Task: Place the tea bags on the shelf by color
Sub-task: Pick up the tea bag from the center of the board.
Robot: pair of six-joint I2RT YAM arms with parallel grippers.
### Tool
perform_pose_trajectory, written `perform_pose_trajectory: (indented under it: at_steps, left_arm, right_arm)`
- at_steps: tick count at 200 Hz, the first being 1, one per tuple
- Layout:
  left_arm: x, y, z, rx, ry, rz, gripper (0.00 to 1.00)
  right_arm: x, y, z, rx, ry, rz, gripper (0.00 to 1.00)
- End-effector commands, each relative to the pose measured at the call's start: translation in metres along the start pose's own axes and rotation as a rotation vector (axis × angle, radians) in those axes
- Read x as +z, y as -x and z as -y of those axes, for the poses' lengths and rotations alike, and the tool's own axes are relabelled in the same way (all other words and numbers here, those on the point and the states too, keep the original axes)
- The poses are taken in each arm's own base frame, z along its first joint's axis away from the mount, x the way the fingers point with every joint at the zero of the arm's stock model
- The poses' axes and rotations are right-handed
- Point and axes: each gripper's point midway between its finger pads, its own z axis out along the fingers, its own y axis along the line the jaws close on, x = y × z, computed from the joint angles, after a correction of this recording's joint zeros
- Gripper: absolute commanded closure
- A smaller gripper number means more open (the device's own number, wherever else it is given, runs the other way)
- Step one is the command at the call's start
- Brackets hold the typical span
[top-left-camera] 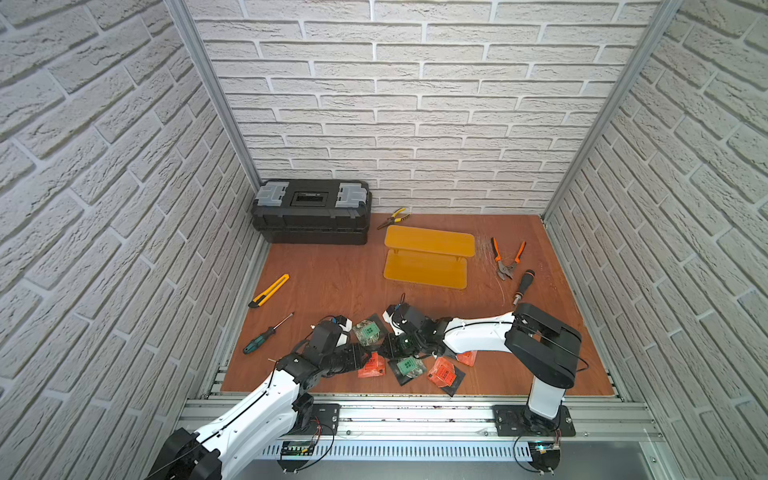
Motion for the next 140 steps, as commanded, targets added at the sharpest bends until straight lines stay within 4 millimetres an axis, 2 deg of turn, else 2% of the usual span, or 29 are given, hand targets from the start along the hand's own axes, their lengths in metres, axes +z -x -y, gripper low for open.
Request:
perform_pose_trajectory:
  at_steps: [1, 25, 64, 91, 109, 126, 140]
  left_arm:
    - [0.003, -0.004, -0.007, 0.011, 0.015, -0.001, 0.52]
    - [0.003, -0.004, -0.008, 0.009, 0.018, -0.002, 0.52]
    - [0.002, -0.001, -0.008, 0.008, 0.03, 0.013, 0.5]
    - [-0.004, 0.01, -0.009, 0.005, 0.059, 0.065, 0.38]
    - [-0.015, 0.024, -0.003, 0.016, 0.052, 0.142, 0.3]
    - [-0.024, 0.033, -0.001, 0.016, 0.056, 0.197, 0.16]
    - [-0.03, 0.038, 0.0, 0.011, 0.055, 0.237, 0.09]
  right_arm:
    - [0.002, 0.005, -0.007, -0.018, 0.03, 0.007, 0.78]
    - [0.002, 0.006, -0.009, -0.018, 0.043, 0.01, 0.82]
    - [-0.001, 0.008, -0.014, -0.033, 0.066, 0.021, 0.97]
    - [-0.007, 0.011, -0.017, -0.041, 0.081, 0.044, 0.97]
    - [-0.014, 0.015, -0.019, -0.044, 0.093, 0.065, 0.97]
    - [-0.022, 0.018, -0.023, -0.049, 0.105, 0.085, 0.97]
    - [-0.03, 0.022, -0.026, -0.053, 0.113, 0.106, 0.97]
